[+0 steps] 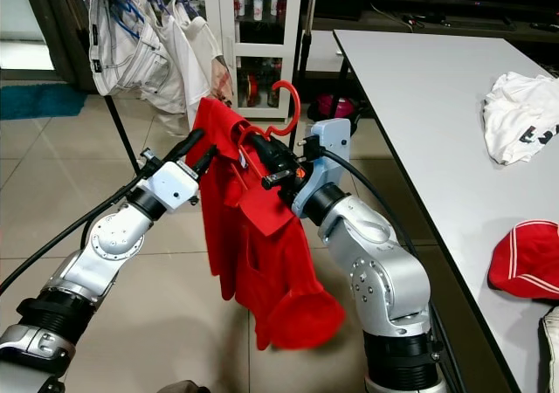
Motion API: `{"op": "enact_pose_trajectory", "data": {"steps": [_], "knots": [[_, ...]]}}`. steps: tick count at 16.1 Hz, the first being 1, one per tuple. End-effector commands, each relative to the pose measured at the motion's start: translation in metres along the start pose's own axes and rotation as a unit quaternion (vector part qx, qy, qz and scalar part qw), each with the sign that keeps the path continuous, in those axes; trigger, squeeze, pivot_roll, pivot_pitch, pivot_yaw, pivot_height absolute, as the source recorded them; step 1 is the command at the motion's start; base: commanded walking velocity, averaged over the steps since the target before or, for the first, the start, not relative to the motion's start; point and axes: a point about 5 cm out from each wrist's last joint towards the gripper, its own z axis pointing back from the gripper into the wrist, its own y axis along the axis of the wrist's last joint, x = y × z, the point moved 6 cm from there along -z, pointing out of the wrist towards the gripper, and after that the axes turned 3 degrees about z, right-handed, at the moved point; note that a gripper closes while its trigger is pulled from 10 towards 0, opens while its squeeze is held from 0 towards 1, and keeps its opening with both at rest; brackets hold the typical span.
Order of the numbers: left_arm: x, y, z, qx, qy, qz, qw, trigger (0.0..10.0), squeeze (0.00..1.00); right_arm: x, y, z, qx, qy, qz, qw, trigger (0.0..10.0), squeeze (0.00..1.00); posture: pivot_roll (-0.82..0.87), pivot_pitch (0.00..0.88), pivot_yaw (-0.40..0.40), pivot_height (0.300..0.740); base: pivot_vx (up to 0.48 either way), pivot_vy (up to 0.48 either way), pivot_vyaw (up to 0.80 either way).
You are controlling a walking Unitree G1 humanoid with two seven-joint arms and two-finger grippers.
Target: Hang hanger
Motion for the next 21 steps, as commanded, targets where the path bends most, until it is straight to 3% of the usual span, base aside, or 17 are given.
{"op": "enact_pose_trajectory", "data": {"steps": [1, 2, 3, 5, 6, 7, 13, 16, 17, 18, 19, 21], "knots": [[0.008, 0.003, 0.004, 0.019, -0.012, 0.044, 0.999, 0.0, 0.0, -0.005, 0.013, -0.002, 0.017, 0.01, 0.02, 1.0, 0.0, 0.0, -0.05, 0.0, -0.031, 0.74, 0.0, 0.0, 0.0], [0.011, 0.005, 0.005, 0.025, -0.014, 0.063, 0.998, 1.1, 0.0, -0.004, 0.012, -0.002, 0.013, 0.009, 0.027, 1.0, 0.0, 0.0, -0.05, 0.0, -0.032, 0.74, 0.0, 0.0, 0.0], [0.018, 0.006, 0.005, 0.029, -0.031, 0.074, 0.996, 10.0, 0.0, -0.004, 0.011, -0.003, 0.009, 0.013, 0.033, 0.999, 0.0, 0.0, -0.05, 0.0, -0.037, 0.74, 0.0, 0.0, 0.0], [0.019, 0.008, 0.004, 0.035, -0.033, 0.083, 0.995, 10.0, 0.0, -0.005, 0.011, -0.004, 0.008, 0.016, 0.035, 0.999, 0.0, 0.0, -0.05, 0.0, -0.04, 0.74, 0.0, 0.0, 0.0], [0.019, 0.009, 0.003, 0.037, -0.032, 0.082, 0.995, 10.0, 0.3, -0.006, 0.011, -0.005, 0.008, 0.019, 0.036, 0.999, 0.0, 0.0, -0.05, 0.0, -0.042, 0.74, 0.0, 0.0, 0.0], [0.019, 0.009, 0.003, 0.04, -0.033, 0.084, 0.995, 10.0, 1.0, -0.007, 0.011, -0.005, 0.008, 0.02, 0.037, 0.999, 0.0, 0.0, -0.05, 0.0, -0.041, 0.74, 0.0, 0.0, 0.0], [0.025, 0.015, -0.004, 0.058, -0.05, 0.117, 0.99, 10.0, 1.0, -0.008, 0.014, -0.004, 0.01, 0.02, 0.046, 0.999, 0.0, 0.0, -0.07, 0.0, -0.031, 0.74, 0.0, 0.0, 0.0], [0.018, 0.01, -0.008, 0.041, -0.03, 0.07, 0.996, 10.0, 1.0, -0.008, 0.015, -0.005, 0.009, 0.026, 0.048, 0.998, 0.0, 0.0, -0.07, 0.0, -0.041, 0.74, 0.0, 0.0, 0.0], [0.011, 0.005, -0.009, 0.028, -0.011, 0.041, 0.999, 10.0, 0.87, -0.009, 0.015, -0.006, 0.009, 0.029, 0.049, 0.998, 0.0, 0.0, -0.07, 0.0, -0.044, 0.74, 0.0, 0.0, 0.0], [0.005, 0.0, -0.01, 0.013, 0.002, 0.029, 1.0, 10.0, 0.24, -0.01, 0.015, -0.006, 0.01, 0.031, 0.049, 0.998, 0.0, 0.0, -0.07, 0.0, -0.043, 0.74, 0.0, 0.0, 0.0], [0.003, -0.002, -0.011, 0.006, 0.005, 0.026, 1.0, 10.0, 0.0, -0.01, 0.016, -0.007, 0.01, 0.032, 0.048, 0.998, 0.0, 0.0, -0.07, 0.0, -0.042, 0.74, 0.0, 0.0, 0.0], [0.001, -0.01, -0.011, -0.013, 0.008, 0.02, 1.0, 10.0, 0.0, -0.012, 0.016, -0.007, 0.011, 0.034, 0.048, 0.998, 0.0, 0.0, -0.07, 0.0, -0.039, 0.74, 0.0, 0.0, 0.0]]}}
